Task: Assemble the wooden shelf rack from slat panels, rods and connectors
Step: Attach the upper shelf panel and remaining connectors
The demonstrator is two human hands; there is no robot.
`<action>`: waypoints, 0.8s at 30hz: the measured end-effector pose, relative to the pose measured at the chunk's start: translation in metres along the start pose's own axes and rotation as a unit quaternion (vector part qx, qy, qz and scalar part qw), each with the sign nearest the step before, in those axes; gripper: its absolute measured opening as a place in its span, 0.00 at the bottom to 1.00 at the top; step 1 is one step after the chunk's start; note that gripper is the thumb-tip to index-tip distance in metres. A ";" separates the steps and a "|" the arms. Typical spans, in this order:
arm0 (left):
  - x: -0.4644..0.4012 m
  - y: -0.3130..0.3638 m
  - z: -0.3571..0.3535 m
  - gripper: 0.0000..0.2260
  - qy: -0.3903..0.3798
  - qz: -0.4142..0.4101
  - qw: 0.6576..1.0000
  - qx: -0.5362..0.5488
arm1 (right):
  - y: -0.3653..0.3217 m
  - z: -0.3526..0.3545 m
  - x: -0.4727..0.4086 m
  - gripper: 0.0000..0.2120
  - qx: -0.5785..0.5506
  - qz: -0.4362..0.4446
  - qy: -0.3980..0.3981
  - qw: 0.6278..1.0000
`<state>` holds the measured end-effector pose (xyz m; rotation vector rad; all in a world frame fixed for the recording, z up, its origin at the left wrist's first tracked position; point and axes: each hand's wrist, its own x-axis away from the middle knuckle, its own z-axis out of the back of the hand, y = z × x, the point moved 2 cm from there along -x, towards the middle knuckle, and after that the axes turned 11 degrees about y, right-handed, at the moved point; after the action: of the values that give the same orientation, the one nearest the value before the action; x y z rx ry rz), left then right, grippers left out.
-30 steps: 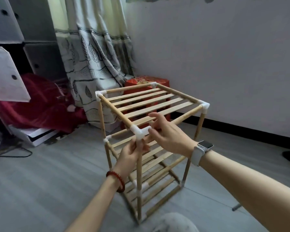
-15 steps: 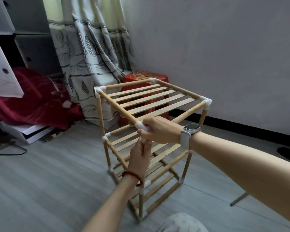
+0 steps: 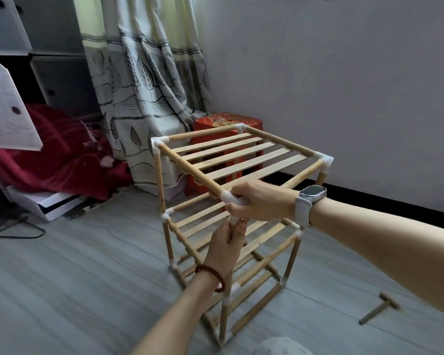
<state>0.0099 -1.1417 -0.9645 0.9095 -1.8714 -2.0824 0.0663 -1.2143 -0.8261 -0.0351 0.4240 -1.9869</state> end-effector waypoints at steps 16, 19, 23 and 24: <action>-0.014 0.084 0.026 0.24 0.105 -0.141 0.981 -0.087 | 0.028 0.013 0.023 0.31 -0.203 -0.070 0.063 0.975; -0.024 0.101 0.022 0.19 0.036 -0.221 0.950 -0.217 | 0.037 0.012 0.032 0.37 -0.205 -0.072 0.065 0.974; -0.038 0.106 0.027 0.20 -0.100 -0.223 0.923 -0.297 | 0.046 0.012 0.036 0.32 -0.165 -0.057 0.062 0.983; -0.040 0.107 0.028 0.20 -0.111 -0.223 0.921 -0.300 | 0.047 0.011 0.037 0.29 -0.139 -0.041 0.064 0.987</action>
<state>-0.0011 -1.1167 -0.8506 1.0229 -1.0133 -2.8914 0.0929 -1.2679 -0.8365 -0.1037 0.7930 -2.0031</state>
